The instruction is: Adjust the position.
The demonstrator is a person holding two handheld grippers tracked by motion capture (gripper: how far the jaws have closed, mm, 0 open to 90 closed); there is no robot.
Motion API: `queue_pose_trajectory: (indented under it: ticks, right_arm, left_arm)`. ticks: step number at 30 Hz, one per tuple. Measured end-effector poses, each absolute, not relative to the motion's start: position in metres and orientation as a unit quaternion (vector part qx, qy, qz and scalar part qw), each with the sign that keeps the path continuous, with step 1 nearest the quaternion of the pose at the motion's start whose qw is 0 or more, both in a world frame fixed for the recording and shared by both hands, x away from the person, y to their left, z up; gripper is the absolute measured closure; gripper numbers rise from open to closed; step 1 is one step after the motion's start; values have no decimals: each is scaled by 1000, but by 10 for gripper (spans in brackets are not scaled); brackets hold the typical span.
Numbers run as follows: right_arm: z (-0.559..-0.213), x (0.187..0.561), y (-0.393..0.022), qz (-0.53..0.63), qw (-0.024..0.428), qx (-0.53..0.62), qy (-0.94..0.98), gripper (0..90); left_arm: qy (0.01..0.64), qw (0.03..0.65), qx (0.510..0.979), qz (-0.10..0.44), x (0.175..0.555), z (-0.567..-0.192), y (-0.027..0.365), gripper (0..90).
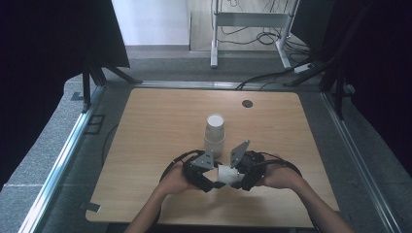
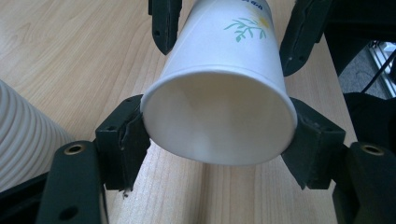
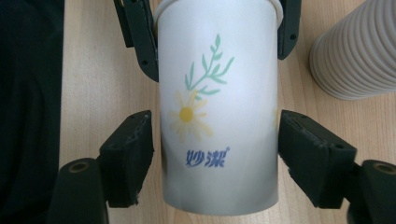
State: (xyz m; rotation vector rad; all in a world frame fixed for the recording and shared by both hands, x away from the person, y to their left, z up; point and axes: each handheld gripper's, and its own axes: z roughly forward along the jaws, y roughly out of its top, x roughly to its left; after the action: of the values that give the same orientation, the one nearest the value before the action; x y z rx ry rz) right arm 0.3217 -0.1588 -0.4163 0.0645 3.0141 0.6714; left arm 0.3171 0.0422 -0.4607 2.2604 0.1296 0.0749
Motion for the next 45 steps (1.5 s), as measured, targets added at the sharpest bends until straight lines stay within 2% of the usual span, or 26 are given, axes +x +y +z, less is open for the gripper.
queue_pose_trajectory:
  ticks: [4,11,31,45]
  right_arm:
    - [-416,322,-155,207,23,14,978,347]
    - [-418,322,-157,215,25,20,976,365]
    - [-435,319,-191,360,13,79,929,363]
    - [-454,317,-206,452,11,113,885,363]
  left_arm:
    - [48,420,906,32,317,-460,42,293]
    - [47,420,906,30,318,-460,43,293]
    - [85,473,877,1,322,-453,49,173]
    - [93,491,866,-7,323,-451,50,159]
